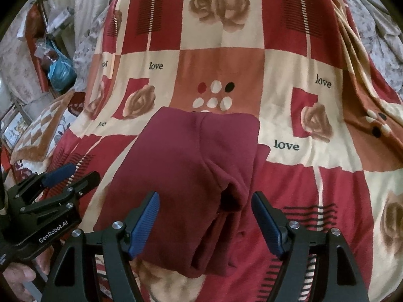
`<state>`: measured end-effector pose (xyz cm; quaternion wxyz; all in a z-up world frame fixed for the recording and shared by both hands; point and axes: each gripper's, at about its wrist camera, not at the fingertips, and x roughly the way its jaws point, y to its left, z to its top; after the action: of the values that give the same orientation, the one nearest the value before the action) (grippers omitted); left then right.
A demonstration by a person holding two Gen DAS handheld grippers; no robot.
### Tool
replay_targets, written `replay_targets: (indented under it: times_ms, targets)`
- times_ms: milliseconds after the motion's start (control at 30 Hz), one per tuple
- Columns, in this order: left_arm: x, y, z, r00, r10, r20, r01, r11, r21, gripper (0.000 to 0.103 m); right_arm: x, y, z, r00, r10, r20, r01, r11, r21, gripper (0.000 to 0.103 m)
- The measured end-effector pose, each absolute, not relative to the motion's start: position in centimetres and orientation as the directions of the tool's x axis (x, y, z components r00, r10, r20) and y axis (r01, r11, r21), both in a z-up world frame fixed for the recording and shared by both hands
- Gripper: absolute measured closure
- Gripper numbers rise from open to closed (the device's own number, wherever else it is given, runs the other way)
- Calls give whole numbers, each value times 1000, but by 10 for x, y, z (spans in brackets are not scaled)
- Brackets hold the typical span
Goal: Fold small clothes
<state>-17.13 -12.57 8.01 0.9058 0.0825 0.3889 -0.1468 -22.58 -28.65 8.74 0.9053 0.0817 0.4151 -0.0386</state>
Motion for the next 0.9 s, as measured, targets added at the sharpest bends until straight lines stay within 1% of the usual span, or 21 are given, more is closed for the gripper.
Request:
replay_targets:
  times_ms: [467, 900]
  targets:
    - [-170, -128, 78, 649, -203, -733, 333, 942, 34, 45, -224, -287, 86, 662, -2, -750, 147, 981, 128, 29]
    - [-166, -125, 75, 644, -202, -738, 331, 943, 31, 45, -222, -287, 80, 644, 0, -765, 164, 977, 138, 29]
